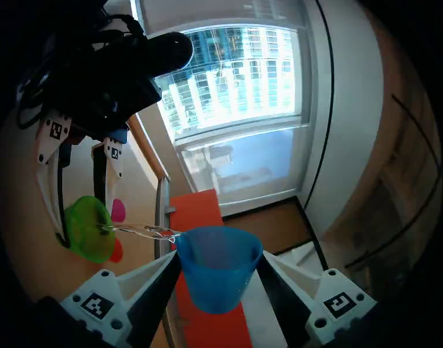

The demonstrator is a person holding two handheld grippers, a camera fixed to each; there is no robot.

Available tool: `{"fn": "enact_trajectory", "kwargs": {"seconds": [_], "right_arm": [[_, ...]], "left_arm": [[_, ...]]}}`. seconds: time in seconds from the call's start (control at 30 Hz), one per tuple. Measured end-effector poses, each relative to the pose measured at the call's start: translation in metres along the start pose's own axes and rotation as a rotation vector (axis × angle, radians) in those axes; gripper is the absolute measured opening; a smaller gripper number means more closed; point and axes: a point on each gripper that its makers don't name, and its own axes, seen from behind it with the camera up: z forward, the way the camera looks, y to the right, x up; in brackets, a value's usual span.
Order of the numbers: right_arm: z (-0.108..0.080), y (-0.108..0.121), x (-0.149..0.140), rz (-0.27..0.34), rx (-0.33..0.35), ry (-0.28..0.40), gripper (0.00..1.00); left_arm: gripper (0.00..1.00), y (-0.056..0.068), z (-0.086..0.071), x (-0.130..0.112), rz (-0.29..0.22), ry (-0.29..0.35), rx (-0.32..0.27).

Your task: Pour water

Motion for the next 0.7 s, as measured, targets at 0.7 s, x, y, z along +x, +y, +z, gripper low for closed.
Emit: {"fn": "enact_trajectory", "kwargs": {"seconds": [0.7], "right_arm": [[-0.0005,0.009,0.0048,-0.091,-0.016,0.0,0.89]], "left_arm": [[0.85,0.0004,-0.0012,0.0012,0.005,0.005,-0.001]]}}
